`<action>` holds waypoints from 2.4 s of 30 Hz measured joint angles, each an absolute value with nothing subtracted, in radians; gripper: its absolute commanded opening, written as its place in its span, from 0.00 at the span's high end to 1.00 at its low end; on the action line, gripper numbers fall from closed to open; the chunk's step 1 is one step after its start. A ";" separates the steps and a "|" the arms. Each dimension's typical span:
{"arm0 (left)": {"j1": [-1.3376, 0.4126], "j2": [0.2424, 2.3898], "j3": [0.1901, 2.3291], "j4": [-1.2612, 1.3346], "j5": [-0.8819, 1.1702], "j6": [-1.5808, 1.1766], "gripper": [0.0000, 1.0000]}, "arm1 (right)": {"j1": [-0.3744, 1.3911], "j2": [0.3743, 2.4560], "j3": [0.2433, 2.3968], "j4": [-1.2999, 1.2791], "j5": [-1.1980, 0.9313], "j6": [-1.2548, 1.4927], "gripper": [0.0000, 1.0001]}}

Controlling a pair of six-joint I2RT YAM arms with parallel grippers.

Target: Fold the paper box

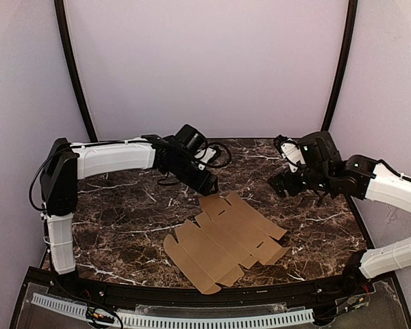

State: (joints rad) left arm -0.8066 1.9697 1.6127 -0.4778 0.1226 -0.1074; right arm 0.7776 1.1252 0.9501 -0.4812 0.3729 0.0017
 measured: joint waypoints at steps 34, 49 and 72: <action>-0.800 2.220 1.772 -0.569 0.086 -0.073 1.00 | 0.778 1.080 0.896 -0.520 0.306 0.118 0.01; -0.796 2.069 1.552 -0.421 0.109 -0.034 1.00 | 0.715 1.059 0.896 -0.527 0.135 0.049 0.01; -0.762 1.585 0.858 0.307 0.304 -0.018 0.99 | 0.461 1.230 0.921 -0.506 -0.502 0.023 0.26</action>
